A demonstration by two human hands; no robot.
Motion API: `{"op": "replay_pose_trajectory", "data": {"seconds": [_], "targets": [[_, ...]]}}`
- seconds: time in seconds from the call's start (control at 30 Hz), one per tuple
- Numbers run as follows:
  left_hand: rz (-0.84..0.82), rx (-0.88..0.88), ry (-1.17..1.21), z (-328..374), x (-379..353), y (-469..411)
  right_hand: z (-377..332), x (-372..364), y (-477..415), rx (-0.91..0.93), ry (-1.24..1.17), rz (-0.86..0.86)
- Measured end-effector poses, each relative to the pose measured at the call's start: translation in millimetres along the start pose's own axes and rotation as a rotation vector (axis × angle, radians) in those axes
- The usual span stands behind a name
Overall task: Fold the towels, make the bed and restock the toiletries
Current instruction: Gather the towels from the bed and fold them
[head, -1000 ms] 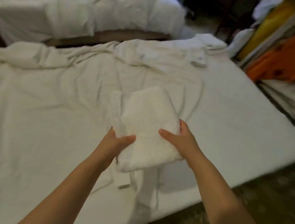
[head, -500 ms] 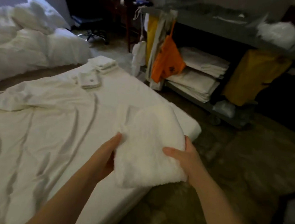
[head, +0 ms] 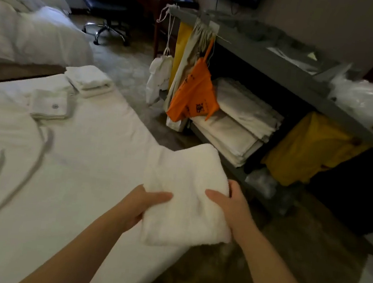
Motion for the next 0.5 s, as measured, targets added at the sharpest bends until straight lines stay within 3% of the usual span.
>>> {"op": "replay_pose_trajectory", "data": {"seconds": [0.2,0.4,0.47,0.5], "targets": [[0.102,-0.112,-0.159,80.7,-14.9,-126.9,-65.2,87.2,-123.9,0.034,-0.048,-0.031],[0.288,-0.137,-0.21,139.2,16.3,-243.9,-116.9,115.2,-272.0,0.107,0.071,-0.172],[0.331,-0.15,-0.136,146.0,31.2,-276.4,-124.4,101.0,-332.5,0.037,0.118,-0.412],[0.34,-0.127,-0.102,145.6,35.3,-290.1,-142.5,103.4,-358.5,0.112,0.152,-0.55]]}}
Point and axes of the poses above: each hand's wrist, its own y-axis away from the middle knuckle, its own x-axis out of the back of the hand, z = x × y, the point moved 9 cm from there along -y, towards the middle knuckle, and after that the axes turned 12 degrees about -z, right-handed, at the moved point
